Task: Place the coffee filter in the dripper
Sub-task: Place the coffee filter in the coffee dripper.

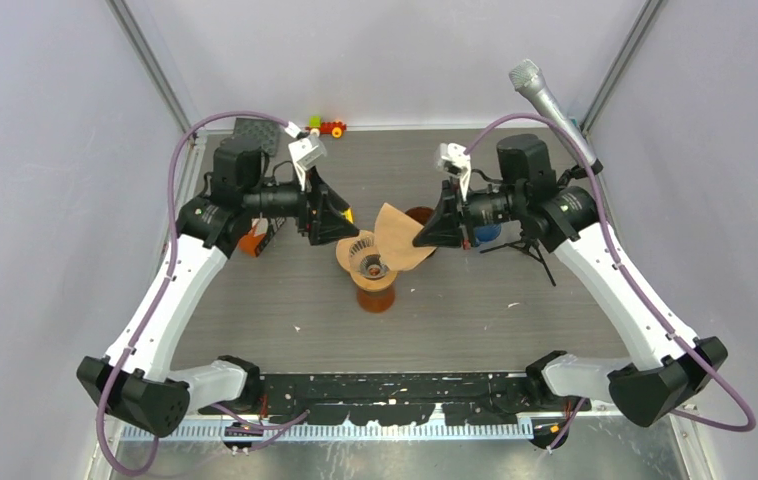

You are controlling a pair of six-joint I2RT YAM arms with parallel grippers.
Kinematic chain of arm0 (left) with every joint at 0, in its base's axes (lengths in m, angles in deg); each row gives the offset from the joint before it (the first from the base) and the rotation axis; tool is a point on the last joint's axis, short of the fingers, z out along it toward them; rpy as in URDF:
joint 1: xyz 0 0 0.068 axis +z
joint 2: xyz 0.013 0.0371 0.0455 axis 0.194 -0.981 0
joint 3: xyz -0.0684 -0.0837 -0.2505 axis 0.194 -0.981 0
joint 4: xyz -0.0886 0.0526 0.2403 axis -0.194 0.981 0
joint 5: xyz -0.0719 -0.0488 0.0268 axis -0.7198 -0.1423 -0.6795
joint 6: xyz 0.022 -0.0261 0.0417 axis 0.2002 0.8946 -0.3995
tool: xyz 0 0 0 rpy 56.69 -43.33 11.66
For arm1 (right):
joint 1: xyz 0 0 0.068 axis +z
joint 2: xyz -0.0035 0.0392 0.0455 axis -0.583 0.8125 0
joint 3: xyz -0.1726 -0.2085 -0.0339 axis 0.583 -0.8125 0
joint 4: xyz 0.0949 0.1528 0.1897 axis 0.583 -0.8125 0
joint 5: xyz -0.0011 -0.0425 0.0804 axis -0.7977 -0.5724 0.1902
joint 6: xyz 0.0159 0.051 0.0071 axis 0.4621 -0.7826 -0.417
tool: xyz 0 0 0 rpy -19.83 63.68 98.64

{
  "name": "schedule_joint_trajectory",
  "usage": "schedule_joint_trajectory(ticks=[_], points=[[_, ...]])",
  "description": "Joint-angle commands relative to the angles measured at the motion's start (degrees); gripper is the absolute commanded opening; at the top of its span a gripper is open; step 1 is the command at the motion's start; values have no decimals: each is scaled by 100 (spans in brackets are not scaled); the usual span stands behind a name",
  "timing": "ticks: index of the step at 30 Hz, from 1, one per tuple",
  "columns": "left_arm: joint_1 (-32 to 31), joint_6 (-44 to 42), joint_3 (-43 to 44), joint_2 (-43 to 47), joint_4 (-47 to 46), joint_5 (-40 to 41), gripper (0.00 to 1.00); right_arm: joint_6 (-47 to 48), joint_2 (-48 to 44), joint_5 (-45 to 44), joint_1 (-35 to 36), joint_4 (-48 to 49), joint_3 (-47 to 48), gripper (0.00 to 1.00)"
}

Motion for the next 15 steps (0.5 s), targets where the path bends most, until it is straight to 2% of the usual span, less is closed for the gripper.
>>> schedule_joint_trajectory(ticks=[1, 8, 15], points=[[10, 424, -501, 59, -1163, -505, 77, -964, -271, 847, -238, 1032, -131, 0], [-281, 560, -849, -144, -1488, -450, 78, -2084, -280, 1066, -402, 2131, -437, 1], [-437, 498, -970, -95, -1513, -521, 75, -2304, -250, 703, -474, 2353, -511, 1]])
